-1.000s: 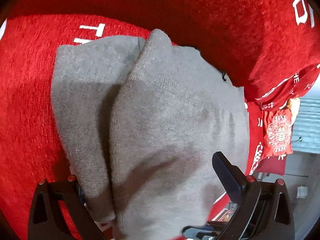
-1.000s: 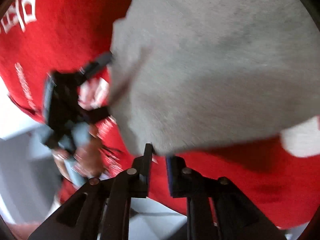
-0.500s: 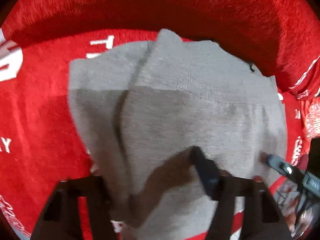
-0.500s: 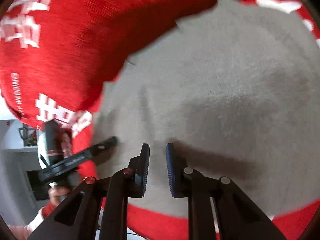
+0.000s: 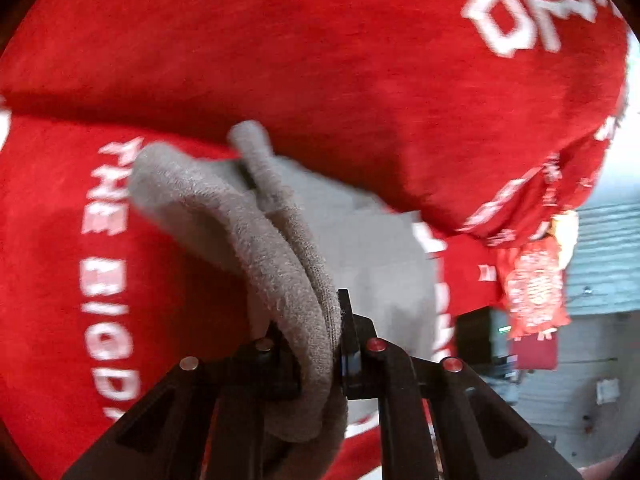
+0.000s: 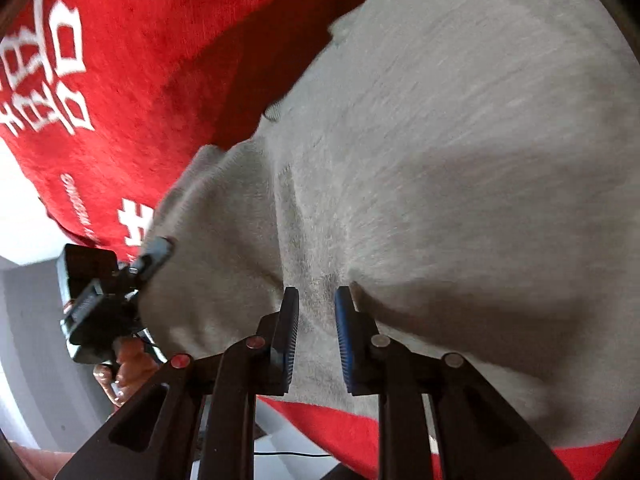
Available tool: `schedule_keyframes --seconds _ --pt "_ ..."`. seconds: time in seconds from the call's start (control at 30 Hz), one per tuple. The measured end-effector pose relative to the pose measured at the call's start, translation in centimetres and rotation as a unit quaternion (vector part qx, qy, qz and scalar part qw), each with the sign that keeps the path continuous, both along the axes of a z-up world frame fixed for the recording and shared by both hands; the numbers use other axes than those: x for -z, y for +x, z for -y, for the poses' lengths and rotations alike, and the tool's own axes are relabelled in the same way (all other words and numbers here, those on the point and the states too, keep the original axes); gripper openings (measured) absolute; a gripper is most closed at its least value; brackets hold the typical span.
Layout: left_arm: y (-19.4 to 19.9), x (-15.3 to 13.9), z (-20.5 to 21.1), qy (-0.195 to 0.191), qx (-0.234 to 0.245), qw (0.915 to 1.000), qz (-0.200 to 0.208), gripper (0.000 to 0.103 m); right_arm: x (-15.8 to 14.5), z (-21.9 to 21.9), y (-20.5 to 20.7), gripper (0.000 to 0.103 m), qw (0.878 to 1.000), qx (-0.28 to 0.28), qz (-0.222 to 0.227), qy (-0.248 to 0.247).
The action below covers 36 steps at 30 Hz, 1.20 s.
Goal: Fold small clothes
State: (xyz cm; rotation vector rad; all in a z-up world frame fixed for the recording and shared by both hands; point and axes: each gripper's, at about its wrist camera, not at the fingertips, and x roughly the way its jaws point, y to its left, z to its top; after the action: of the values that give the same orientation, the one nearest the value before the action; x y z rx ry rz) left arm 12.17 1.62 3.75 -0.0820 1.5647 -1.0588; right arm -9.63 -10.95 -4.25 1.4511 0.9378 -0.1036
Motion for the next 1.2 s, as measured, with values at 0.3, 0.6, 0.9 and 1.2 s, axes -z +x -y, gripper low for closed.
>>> schedule_keyframes --seconds 0.3,0.6,0.9,1.2 --pt "-10.7 -4.3 14.4 -0.047 0.130 0.9896 0.040 0.014 -1.4 5.4 -8.0 0.022 0.997 0.076 0.029 0.002" --pt "-20.5 4.1 22.3 0.074 0.225 0.9663 0.101 0.014 3.2 7.6 -15.0 0.022 0.986 0.156 0.014 0.066" --pt "-22.4 0.7 23.3 0.084 0.240 0.9545 0.155 0.034 3.7 8.7 -16.9 0.035 0.981 0.171 0.034 0.085" --pt "-16.3 -2.6 17.5 0.114 0.133 0.9583 0.226 0.103 3.7 10.6 -17.9 0.072 0.954 0.249 0.092 0.142"
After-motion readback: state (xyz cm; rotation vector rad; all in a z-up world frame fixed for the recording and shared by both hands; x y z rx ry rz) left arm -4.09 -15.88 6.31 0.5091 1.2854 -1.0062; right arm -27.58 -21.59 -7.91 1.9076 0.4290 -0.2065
